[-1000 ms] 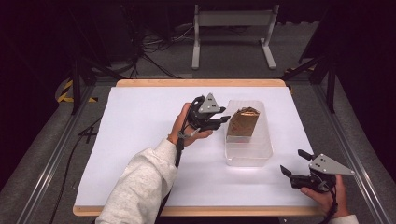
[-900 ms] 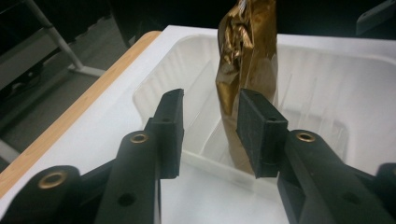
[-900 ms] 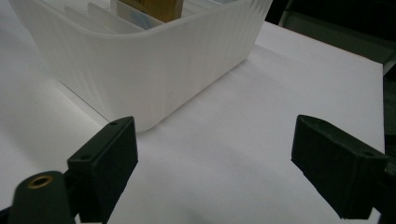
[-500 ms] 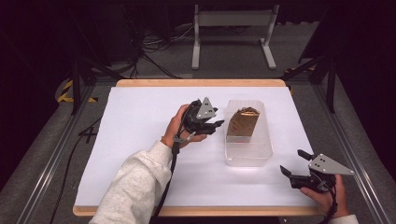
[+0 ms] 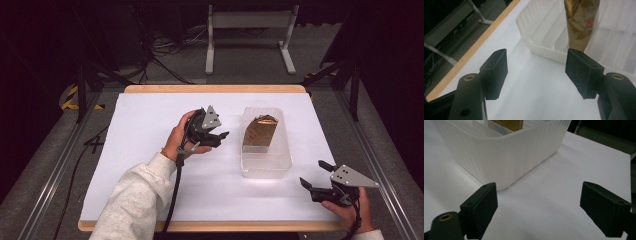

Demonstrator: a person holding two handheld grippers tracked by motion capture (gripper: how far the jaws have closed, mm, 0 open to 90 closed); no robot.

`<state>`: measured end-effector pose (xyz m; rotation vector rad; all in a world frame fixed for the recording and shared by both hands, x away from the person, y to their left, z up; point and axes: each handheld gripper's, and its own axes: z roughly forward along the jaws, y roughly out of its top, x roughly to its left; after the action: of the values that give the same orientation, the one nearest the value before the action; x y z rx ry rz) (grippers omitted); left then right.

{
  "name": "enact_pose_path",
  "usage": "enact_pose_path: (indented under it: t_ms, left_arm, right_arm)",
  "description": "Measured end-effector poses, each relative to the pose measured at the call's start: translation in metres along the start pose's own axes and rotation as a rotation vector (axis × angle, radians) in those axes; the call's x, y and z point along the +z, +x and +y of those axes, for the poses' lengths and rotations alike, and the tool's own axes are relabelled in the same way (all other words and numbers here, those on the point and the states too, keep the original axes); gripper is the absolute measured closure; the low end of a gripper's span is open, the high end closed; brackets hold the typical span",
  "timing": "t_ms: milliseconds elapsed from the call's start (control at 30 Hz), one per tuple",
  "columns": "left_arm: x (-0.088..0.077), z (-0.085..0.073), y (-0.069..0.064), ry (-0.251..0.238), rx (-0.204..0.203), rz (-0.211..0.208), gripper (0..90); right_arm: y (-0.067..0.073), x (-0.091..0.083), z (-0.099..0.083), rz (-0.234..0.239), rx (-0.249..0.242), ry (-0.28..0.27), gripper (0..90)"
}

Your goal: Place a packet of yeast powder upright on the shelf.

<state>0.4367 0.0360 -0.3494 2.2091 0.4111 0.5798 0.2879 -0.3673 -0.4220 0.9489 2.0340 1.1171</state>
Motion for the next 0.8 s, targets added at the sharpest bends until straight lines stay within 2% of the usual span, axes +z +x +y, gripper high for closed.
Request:
enact_pose_path:
  t_ms: [267, 367, 533, 633, 800]
  left_arm:
    - [-0.007, -0.015, 0.008, 0.084, -0.011, 0.027, 24.1]
    - [-0.008, -0.019, 0.008, 0.100, -0.026, 0.032, 20.5]
    - [-0.012, -0.031, 0.006, 0.143, -0.018, 0.044, 15.3]
    - [-0.015, -0.040, 0.006, 0.154, -0.016, 0.047, 13.8]
    - [-0.024, -0.053, 0.007, 0.160, -0.038, 0.046, 13.0]
  right_arm:
    - [-0.001, -0.001, 0.001, 0.007, -0.013, -0.005, 15.3]
    - [-0.001, -0.002, 0.001, 0.007, -0.013, -0.008, 15.5]
    - [-0.001, -0.001, 0.001, 0.010, -0.014, -0.008, 15.5]
    - [0.000, -0.001, 0.000, 0.014, -0.016, -0.008, 15.5]
    - [0.000, 0.000, 0.000, 0.017, -0.016, -0.006, 15.4]
